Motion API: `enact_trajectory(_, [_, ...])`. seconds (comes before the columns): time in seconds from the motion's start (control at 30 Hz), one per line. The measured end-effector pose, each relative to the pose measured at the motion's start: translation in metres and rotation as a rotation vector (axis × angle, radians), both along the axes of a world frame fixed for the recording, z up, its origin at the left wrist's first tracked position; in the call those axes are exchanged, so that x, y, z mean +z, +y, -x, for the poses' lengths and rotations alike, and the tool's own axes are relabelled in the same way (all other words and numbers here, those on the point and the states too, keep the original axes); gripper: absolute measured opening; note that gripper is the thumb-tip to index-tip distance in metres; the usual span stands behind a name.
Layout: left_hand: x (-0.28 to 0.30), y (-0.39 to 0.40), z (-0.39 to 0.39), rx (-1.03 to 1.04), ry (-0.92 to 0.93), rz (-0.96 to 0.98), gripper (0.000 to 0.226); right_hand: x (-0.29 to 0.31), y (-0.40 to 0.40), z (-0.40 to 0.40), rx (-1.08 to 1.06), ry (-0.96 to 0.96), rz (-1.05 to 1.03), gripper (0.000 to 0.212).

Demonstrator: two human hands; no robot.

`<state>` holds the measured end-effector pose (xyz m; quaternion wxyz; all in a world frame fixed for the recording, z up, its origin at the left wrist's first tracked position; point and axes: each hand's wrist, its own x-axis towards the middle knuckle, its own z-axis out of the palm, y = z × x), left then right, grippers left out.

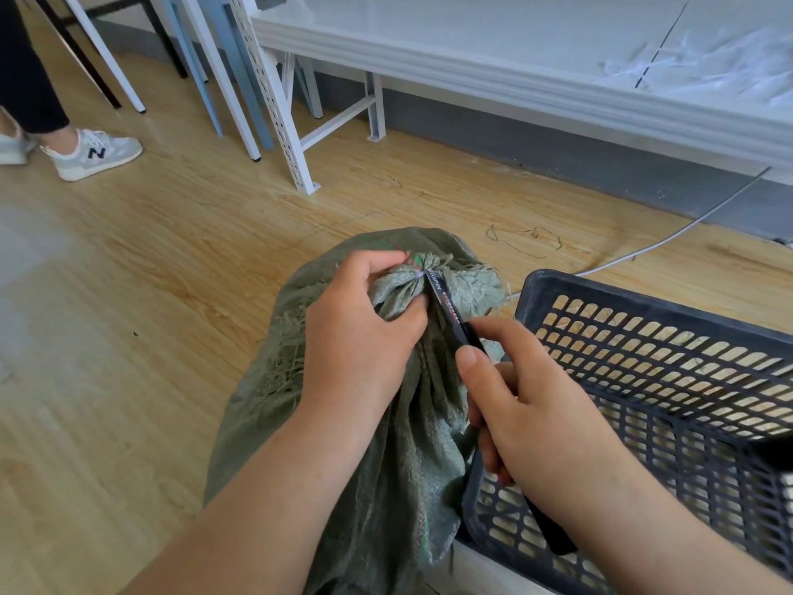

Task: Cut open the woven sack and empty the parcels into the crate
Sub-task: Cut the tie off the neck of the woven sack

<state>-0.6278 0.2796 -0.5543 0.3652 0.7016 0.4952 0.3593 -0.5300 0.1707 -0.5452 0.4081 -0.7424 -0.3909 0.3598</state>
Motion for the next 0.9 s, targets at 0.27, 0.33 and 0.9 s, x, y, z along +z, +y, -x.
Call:
enact_trajectory(0.27, [-0.0014,0.0024,0.0003,0.016,-0.029,0.026,0.037,-0.0041,-0.0015,-0.0001,-0.011,-0.112,-0.010,0.021])
enact_trajectory(0.33, [-0.0012,0.0026,0.0004,0.022,-0.044,0.027,0.037,-0.0041,-0.0022,0.0005,-0.004,-0.119,-0.010,0.023])
enact_trajectory(0.9, [0.0053,-0.0050,0.0004,-0.014,0.048,-0.010,0.038,0.0034,0.0014,0.0030,-0.037,0.062,-0.038,0.015])
